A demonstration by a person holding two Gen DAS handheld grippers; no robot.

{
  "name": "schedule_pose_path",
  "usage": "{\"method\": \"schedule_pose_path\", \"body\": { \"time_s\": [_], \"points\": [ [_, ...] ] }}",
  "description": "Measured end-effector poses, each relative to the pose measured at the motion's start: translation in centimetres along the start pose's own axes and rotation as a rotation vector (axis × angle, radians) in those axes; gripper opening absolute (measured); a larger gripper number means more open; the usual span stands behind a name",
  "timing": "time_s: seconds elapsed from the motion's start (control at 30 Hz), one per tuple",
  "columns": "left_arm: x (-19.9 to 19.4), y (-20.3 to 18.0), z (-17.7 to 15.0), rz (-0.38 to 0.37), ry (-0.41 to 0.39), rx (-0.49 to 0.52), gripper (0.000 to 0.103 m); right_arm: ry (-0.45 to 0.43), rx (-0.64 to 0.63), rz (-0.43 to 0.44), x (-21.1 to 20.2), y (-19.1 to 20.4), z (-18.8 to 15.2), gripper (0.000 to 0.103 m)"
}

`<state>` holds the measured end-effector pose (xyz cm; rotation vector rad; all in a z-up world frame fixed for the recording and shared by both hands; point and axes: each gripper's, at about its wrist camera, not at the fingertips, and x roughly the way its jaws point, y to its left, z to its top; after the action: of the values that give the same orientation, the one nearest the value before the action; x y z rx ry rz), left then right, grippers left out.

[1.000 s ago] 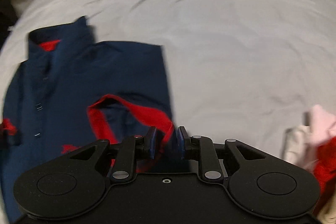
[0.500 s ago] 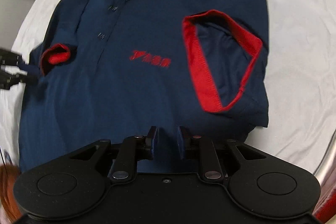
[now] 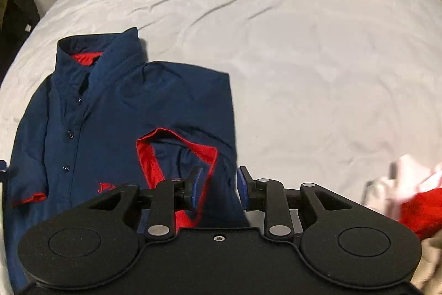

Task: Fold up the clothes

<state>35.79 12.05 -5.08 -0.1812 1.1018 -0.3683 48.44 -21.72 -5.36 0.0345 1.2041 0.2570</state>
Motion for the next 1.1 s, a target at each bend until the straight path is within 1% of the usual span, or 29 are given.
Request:
{"method": "schedule_pose_path", "body": {
  "time_s": [0.03, 0.17, 0.2, 0.23, 0.27, 0.37, 0.43, 0.57, 0.6, 0.67, 0.7, 0.73, 0.77, 0.8, 0.83, 0.87, 0.9, 0.97, 1.0, 1.03, 1.1],
  "points": [
    [0.4, -0.3, 0.1, 0.001, 0.010, 0.002, 0.043, 0.006, -0.006, 0.002, 0.5, 0.2, -0.1, 0.032],
    [1.6, -0.6, 0.0, 0.018, 0.047, 0.019, 0.043, 0.040, -0.065, -0.027, 2.7, 2.0, -0.8, 0.032],
    [1.9, -0.6, -0.1, 0.022, 0.056, 0.022, 0.043, 0.045, -0.087, -0.042, 3.0, 2.4, -1.0, 0.026],
    [2.1, -0.6, -0.2, 0.027, 0.062, 0.023, 0.042, 0.048, -0.104, -0.041, 3.0, 2.6, -1.0, 0.015],
    [2.1, -0.6, -0.3, 0.033, 0.065, 0.023, 0.043, 0.051, -0.118, -0.038, 2.8, 2.8, -1.1, 0.010],
    [2.1, -0.3, -0.7, 0.045, 0.070, 0.009, 0.043, 0.072, -0.179, -0.026, 2.5, 3.6, -1.3, 0.005],
    [1.8, -0.2, -1.1, 0.050, 0.070, 0.001, 0.043, 0.108, -0.235, -0.021, 2.0, 4.3, -2.0, 0.002],
    [1.1, -0.1, -1.7, 0.058, 0.072, 0.006, 0.043, 0.164, -0.302, -0.004, 1.5, 5.0, -3.5, 0.001],
    [0.9, -0.1, -1.8, 0.061, 0.071, 0.009, 0.042, 0.147, -0.309, -0.010, 1.2, 5.0, -3.7, 0.001],
    [0.5, -0.2, -2.0, 0.065, 0.070, 0.016, 0.043, 0.092, -0.298, -0.016, 0.2, 5.0, -3.9, 0.006],
    [0.4, -0.2, -2.0, 0.067, 0.070, 0.017, 0.043, 0.051, -0.296, -0.041, -0.4, 5.2, -3.8, 0.018],
    [0.3, -0.2, -2.1, 0.069, 0.071, 0.016, 0.043, 0.023, -0.312, -0.088, -0.7, 5.6, -3.8, 0.041],
    [0.3, -0.1, -2.1, 0.071, 0.071, 0.015, 0.043, 0.013, -0.325, -0.116, -0.8, 5.9, -3.8, 0.048],
    [0.3, -0.1, -2.1, 0.072, 0.071, 0.014, 0.043, 0.012, -0.354, -0.163, -0.6, 6.5, -3.9, 0.051],
    [0.3, -0.1, -2.2, 0.073, 0.072, 0.012, 0.043, 0.012, -0.387, -0.217, -0.4, 7.2, -3.9, 0.051],
    [0.3, -0.1, -2.2, 0.072, 0.072, 0.008, 0.043, 0.022, -0.397, -0.232, 0.0, 7.5, -4.0, 0.051],
    [0.3, -0.1, -2.3, 0.071, 0.074, 0.007, 0.043, 0.035, -0.401, -0.237, 0.3, 7.8, -4.1, 0.050],
    [0.3, -0.1, -2.4, 0.071, 0.079, 0.010, 0.043, 0.078, -0.404, -0.257, 1.5, 8.0, -4.3, 0.033],
    [0.3, -0.2, -2.5, 0.072, 0.080, 0.015, 0.043, 0.098, -0.399, -0.272, 2.1, 8.0, -4.5, 0.011],
    [0.2, -0.2, -2.6, 0.072, 0.082, 0.019, 0.043, 0.107, -0.392, -0.276, 2.2, 7.7, -4.6, 0.003],
    [0.1, -0.2, -2.7, 0.073, 0.088, 0.025, 0.043, 0.098, -0.388, -0.254, 1.7, 7.5, -5.0, 0.002]
  ]
}}
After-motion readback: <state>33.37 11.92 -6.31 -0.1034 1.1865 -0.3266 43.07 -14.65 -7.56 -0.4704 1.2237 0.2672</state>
